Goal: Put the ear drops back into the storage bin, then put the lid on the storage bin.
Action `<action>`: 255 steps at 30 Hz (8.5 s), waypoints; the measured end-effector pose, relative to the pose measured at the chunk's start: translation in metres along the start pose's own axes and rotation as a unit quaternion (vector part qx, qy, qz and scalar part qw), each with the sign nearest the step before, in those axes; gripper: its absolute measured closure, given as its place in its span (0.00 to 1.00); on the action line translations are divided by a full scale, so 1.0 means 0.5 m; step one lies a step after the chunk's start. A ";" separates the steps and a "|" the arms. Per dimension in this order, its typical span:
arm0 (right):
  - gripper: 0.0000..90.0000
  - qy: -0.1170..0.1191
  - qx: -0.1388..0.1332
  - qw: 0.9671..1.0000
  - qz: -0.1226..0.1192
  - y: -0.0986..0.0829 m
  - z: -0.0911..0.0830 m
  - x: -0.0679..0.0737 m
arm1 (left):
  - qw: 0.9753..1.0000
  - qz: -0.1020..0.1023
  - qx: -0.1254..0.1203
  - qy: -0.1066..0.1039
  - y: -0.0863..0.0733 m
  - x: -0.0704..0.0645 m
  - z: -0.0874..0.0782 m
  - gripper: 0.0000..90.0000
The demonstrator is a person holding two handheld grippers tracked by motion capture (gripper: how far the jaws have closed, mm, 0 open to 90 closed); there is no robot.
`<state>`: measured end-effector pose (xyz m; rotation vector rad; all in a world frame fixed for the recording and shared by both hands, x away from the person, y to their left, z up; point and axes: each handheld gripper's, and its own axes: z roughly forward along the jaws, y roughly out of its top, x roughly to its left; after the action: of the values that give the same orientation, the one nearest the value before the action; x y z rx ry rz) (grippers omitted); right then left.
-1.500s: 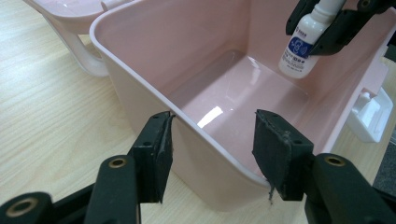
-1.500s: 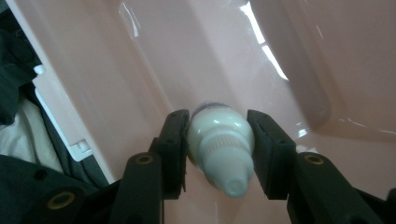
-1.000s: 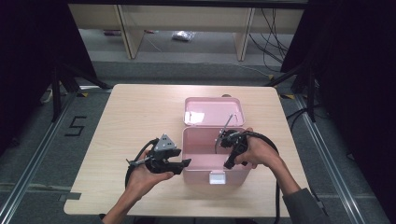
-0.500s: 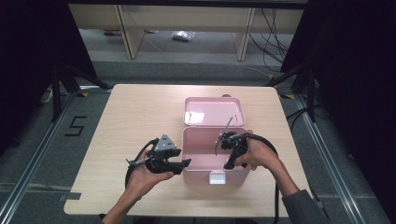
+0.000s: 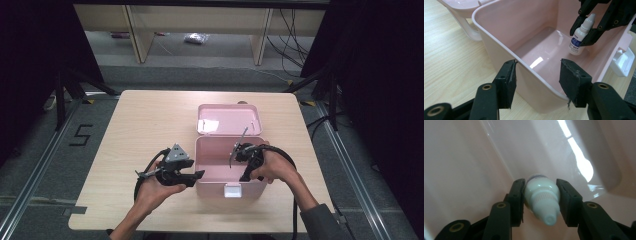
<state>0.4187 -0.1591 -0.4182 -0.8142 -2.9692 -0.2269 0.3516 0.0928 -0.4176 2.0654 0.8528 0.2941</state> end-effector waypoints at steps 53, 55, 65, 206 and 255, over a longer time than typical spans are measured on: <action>0.43 -0.040 -0.211 0.971 0.107 -0.081 -0.138 -0.075 | 0.999 -0.032 -0.007 0.028 0.040 0.047 0.015 0.41; 0.43 -0.045 -0.216 0.968 0.118 -0.088 -0.142 -0.080 | 0.999 -0.034 -0.004 0.033 0.049 0.056 0.021 0.40; 0.42 -0.058 -0.246 0.957 0.142 -0.100 -0.145 -0.104 | 0.998 -0.026 0.018 0.051 0.082 0.092 0.050 0.43; 0.89 -0.149 -0.291 0.882 0.340 0.025 -0.059 -0.312 | 0.999 0.029 0.019 0.016 0.112 0.125 0.130 0.85; 0.96 -0.227 -0.397 0.846 0.276 -0.034 -0.197 -0.208 | 0.999 0.032 0.011 0.019 0.118 0.123 0.144 0.84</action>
<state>0.5007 -0.2412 -0.3327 -1.9908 -2.7701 -1.4538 0.4598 0.0650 -0.4204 2.1163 0.8160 0.3623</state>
